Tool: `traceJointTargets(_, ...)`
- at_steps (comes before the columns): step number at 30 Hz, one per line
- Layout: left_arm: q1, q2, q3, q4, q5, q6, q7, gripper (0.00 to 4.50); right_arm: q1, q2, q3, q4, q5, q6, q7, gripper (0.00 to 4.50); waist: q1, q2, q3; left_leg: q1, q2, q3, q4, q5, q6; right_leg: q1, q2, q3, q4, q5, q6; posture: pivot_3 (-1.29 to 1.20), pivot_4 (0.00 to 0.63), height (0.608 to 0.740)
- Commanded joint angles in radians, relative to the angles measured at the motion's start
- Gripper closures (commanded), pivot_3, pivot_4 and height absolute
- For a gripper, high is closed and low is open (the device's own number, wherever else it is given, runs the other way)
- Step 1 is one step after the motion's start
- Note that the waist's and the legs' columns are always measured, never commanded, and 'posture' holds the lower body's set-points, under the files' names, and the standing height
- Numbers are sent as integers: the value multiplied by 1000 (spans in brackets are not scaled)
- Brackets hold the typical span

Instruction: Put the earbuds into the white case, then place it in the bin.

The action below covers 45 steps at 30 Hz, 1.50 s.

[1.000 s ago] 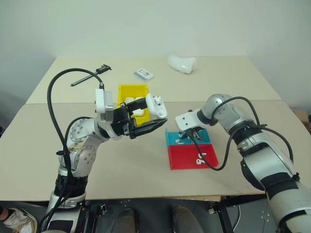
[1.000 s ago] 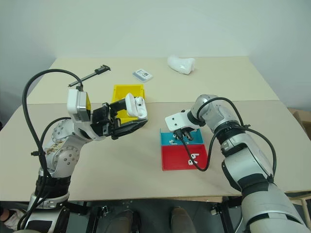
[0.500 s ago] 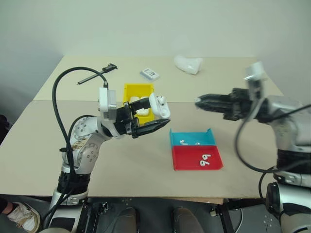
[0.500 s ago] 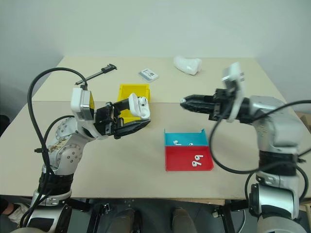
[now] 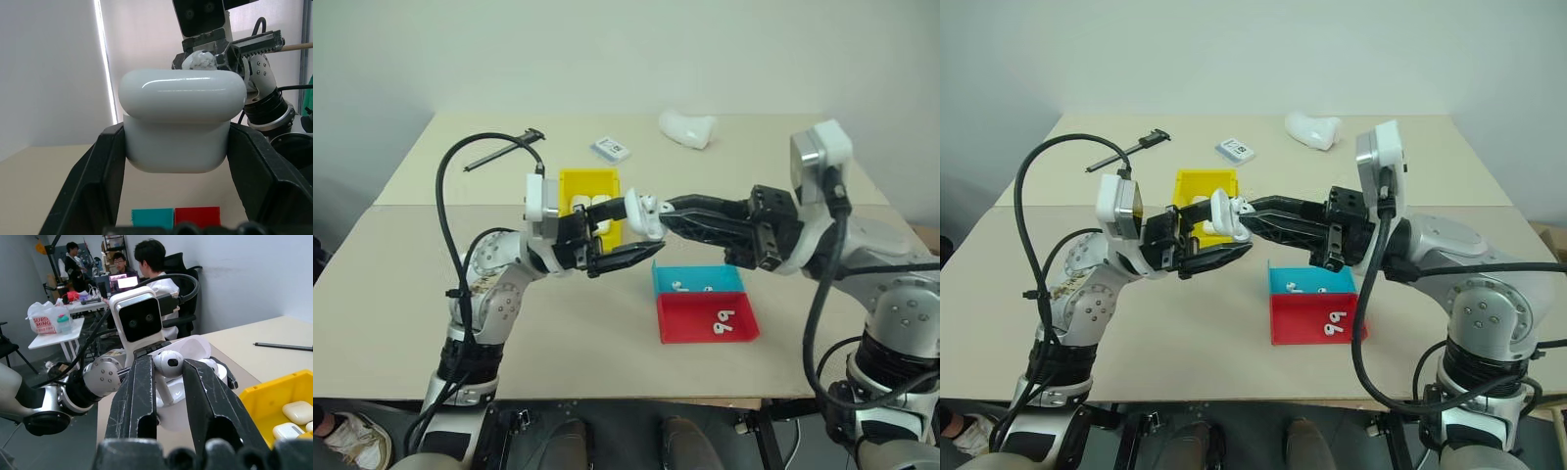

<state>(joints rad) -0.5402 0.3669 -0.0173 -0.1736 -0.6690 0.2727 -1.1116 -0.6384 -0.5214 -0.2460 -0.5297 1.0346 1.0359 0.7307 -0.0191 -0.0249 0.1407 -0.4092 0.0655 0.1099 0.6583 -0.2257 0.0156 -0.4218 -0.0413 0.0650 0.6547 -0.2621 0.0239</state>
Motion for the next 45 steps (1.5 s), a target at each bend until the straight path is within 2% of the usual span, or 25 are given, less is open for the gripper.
traceJointTargets(1, -26, -3, 11, -22, -22, -2, -4, 1716, -6, -21, 17, -2, 8, -30, -21, 3890, 0, 0, 0, 0, 0, 0, 0, 0, 0, 0, 0, 0, 0, 0, 0, 0, 150, 740)
traceJointTargets(8, -22, -2, 16, -27, -21, 0, -2, 1716, 7, -47, 72, -10, -14, -58, -25, 3890, 0, 0, 0, 0, 0, 0, 0, 0, 0, 0, 0, 0, 0, 0, 0, 0, 150, 740)
traceJointTargets(16, -22, -3, 14, -25, -18, -5, -2, 1716, 34, -108, 105, -11, -50, -99, 1, 1161, 1, 0, 0, 0, 0, 0, 0, 0, 0, 0, 0, 0, 0, 0, 0, 0, 150, 740)
traceJointTargets(18, -22, -4, 12, -25, -17, -5, -2, 1716, 37, -122, 96, -8, -46, -104, 2, 652, 2, 0, 0, 0, 0, 0, 0, 0, 0, 0, 0, 0, 0, 0, 0, 0, 150, 740)
traceJointTargets(24, -23, -3, 14, -15, -14, -4, -8, 1716, 75, -190, -6, -12, 45, -120, 66, 652, 4, 0, 0, -1, 0, 0, 0, 0, 0, 0, 0, 0, -1, 0, 0, 0, 150, 740)
traceJointTargets(27, -22, -4, 5, 0, 0, 0, -2, 1716, 76, -212, -20, -15, 48, -141, 89, 1179, 3, 0, 0, -1, 0, -1, 0, 0, 0, 0, 0, 0, -2, 0, 0, 0, 150, 740)
traceJointTargets(30, -23, -5, -23, 24, 43, 8, 24, 1716, 9, -229, 13, 8, 9, -152, 69, 2297, 0, 0, 0, 0, 0, -1, 0, 0, 0, 0, 0, 0, -1, 0, 0, 0, 150, 740)
traceJointTargets(31, -22, -12, -43, 34, 70, 5, 38, 1716, -44, -234, 47, 19, -27, -152, 53, 2551, -1, 0, 0, 0, 0, -1, 0, 0, 0, 0, 0, 0, -1, 0, 0, 0, 150, 740)
traceJointTargets(32, -21, -17, -56, 42, 89, 2, 47, 1716, -80, -236, 72, 25, -53, -152, 43, 3028, -2, 0, 0, 1, 0, -1, 0, 0, 0, 0, 0, 0, 0, 0, 0, 0, 150, 740)
traceJointTargets(36, -23, -47, -100, 54, 141, -16, 71, 1716, -213, -244, 208, 43, -168, -149, 49, 4462, 0, 0, 0, 0, 1, -1, 0, 0, 0, -1, 1, 0, -1, 0, 0, 0, 150, 740)
traceJointTargets(40, -32, -74, -122, 64, 174, -37, 85, 1716, -327, -283, 363, 54, -249, -115, 138, 4462, 3, 0, 0, -4, 0, 0, 0, 0, 1, -3, 0, 0, -2, 0, 0, 0, 150, 740)
traceJointTargets(43, -33, -87, -117, 64, 183, -50, 99, 1716, -327, -337, 458, 46, -356, -152, 189, 4462, 8, 0, 0, -5, 1, -1, 1, -1, 1, -2, 0, -2, -5, 1, 0, 0, 150, 740)
traceJointTargets(45, -27, -84, -102, 56, 182, -55, 109, 1716, -304, -357, 451, 69, -383, -171, 206, 4462, 9, 0, 0, -6, 0, -1, 1, -1, 2, -2, -1, -3, -5, 1, 1, 0, 150, 740)
